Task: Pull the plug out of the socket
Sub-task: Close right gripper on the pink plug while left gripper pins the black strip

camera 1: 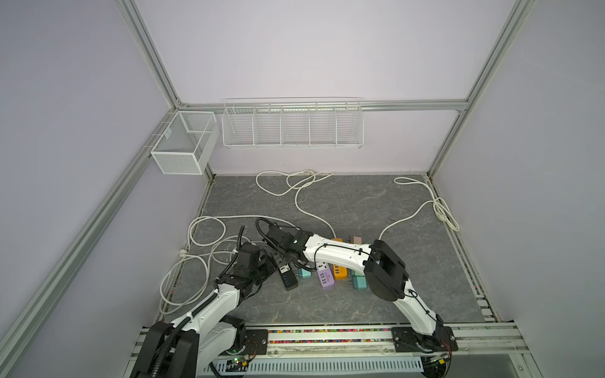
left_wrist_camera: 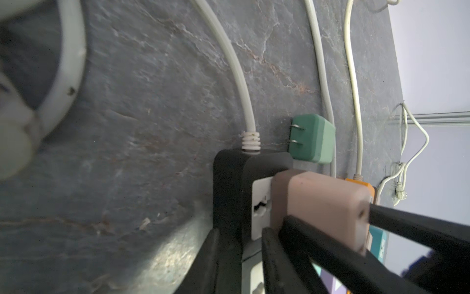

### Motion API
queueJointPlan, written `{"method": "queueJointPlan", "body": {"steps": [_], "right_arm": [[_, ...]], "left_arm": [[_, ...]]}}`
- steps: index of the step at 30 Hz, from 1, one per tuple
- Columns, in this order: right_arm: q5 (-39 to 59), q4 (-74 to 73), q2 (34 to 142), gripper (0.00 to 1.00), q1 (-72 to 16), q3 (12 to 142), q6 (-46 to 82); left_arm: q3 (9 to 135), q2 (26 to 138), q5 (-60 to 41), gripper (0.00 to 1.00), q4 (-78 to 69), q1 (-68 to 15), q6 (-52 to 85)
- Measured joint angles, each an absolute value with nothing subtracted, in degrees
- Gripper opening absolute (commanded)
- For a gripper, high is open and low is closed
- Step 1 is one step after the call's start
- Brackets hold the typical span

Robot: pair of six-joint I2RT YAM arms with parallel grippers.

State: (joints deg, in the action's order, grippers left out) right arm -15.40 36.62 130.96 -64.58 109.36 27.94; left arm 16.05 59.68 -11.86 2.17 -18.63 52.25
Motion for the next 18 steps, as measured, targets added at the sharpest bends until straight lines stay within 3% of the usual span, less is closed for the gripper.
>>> {"method": "queueJointPlan", "body": {"steps": [18], "right_arm": [[-14.0, 37.6, 131.3, 0.24, -64.1, 110.9, 26.4]], "left_arm": [[15.6, 59.8, -12.9, 0.27, 2.0, -18.4, 52.2]]}}
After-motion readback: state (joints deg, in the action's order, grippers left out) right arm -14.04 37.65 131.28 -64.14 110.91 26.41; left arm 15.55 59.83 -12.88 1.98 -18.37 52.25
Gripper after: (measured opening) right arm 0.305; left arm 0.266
